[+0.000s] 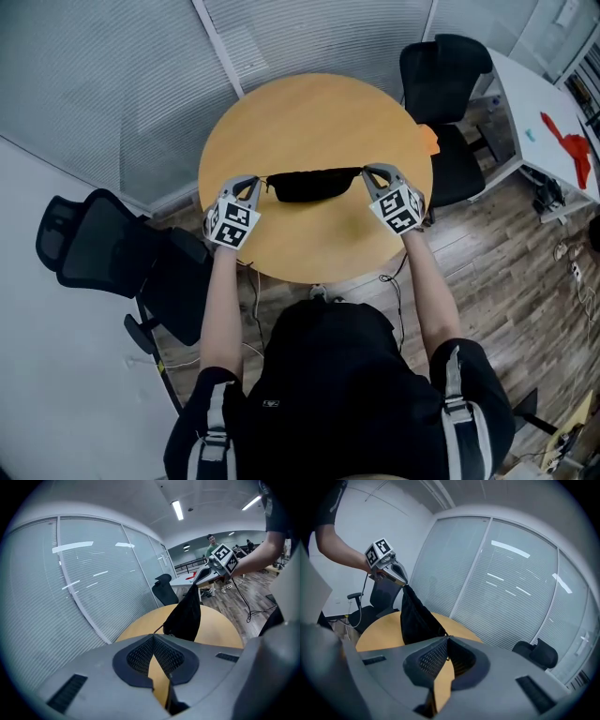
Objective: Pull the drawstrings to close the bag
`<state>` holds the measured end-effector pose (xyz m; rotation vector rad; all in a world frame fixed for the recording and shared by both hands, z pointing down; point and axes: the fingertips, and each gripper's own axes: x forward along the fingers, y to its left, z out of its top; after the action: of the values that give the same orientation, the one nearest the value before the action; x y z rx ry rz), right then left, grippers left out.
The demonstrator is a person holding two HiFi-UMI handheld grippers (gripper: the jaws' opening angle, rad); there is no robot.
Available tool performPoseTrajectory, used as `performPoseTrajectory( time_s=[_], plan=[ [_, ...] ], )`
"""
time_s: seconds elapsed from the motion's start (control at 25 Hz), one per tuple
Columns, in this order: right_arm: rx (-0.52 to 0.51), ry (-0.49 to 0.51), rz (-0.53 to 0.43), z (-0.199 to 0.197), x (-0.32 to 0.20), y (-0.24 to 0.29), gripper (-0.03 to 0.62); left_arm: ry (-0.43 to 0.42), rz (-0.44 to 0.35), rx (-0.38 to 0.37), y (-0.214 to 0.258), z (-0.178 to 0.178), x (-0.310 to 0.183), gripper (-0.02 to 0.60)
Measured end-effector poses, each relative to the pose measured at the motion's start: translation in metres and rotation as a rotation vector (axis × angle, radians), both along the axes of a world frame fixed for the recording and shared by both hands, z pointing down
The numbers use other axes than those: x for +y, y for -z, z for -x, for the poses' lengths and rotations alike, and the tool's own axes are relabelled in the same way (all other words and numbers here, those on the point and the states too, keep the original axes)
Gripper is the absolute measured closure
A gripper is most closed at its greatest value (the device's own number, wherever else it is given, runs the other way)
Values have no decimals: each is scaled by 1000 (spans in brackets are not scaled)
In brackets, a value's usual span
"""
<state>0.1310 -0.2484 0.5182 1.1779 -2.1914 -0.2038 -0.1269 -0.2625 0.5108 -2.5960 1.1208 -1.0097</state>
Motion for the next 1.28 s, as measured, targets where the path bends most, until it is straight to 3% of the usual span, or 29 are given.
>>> performPoseTrajectory(
  time_s=[0.84,1.28],
  plan=[
    [38,93,-45,11,49,11,533,116,-56,-17,18,17,47,566],
    [-30,124,-34,31,46,20,533,162,-65,-46,22,43,42,566]
  ],
)
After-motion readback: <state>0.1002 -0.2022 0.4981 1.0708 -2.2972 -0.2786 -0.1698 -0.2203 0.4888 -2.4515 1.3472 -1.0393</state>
